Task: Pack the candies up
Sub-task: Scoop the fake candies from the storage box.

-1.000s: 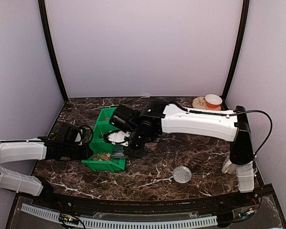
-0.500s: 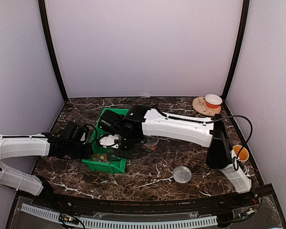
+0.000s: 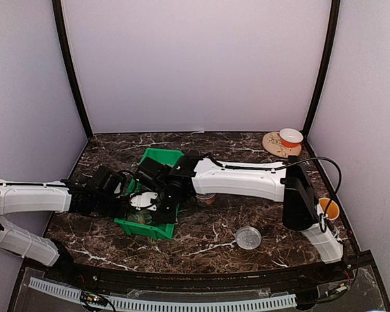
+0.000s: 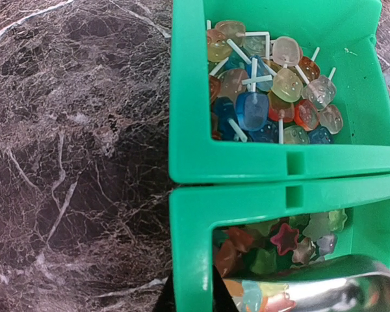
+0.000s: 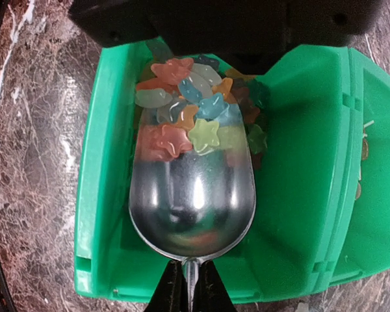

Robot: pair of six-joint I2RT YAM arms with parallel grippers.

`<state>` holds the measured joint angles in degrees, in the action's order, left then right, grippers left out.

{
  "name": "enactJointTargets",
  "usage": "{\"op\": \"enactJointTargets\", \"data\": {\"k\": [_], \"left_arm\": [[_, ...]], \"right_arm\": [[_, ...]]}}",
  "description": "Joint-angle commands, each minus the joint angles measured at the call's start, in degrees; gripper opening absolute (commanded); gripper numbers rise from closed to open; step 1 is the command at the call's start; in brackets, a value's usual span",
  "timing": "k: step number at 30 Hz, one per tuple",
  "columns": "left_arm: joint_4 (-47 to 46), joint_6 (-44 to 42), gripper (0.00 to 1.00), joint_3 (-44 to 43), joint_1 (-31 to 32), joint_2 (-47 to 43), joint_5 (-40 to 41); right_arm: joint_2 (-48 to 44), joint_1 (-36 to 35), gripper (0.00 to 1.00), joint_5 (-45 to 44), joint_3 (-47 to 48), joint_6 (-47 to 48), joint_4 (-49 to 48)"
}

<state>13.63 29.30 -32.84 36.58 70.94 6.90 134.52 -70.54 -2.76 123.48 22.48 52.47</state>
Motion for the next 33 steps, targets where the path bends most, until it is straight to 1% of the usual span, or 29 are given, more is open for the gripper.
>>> {"op": "enactJointTargets", "data": {"k": [1,4,11,14,18,24,28,33], "left_arm": [[-6.0,-1.2,0.0,-2.0,0.9,-2.9,-1.3],[-6.1,-0.6,0.0,-1.3,0.9,-3.6,-1.3],[-3.7,0.4,0.0,-1.4,0.8,-5.3,-0.7],[-2.6,0.2,0.0,-1.9,0.8,-5.5,-0.4],[-1.8,0.1,0.0,-1.9,0.8,-5.5,0.0],[-1.2,0.2,0.0,-1.3,0.9,-6.5,0.6],[-1.4,0.2,0.0,-0.7,0.8,-7.3,0.7],[-1.7,0.3,0.0,0.0,0.9,-7.6,0.3]], "right_arm": [[-0.8,0.0,0.0,6.1,-8.2,-0.9,-7.7],[-1.8,1.0,0.0,6.3,-13.0,-4.8,-13.0],[-9.8,2.5,0.0,8.0,-32.6,-9.8,-33.9],[-12.7,2.8,0.0,9.2,-39.3,-11.1,-42.9],[-14.8,2.9,0.0,9.7,-43.9,-12.4,-50.2],[-17.7,3.1,0.0,10.3,-48.8,-13.7,-56.4],[-20.6,3.4,0.0,11.4,-54.4,-14.9,-63.9],[-22.4,3.4,0.0,9.2,-59.2,-17.1,-71.4]]}}
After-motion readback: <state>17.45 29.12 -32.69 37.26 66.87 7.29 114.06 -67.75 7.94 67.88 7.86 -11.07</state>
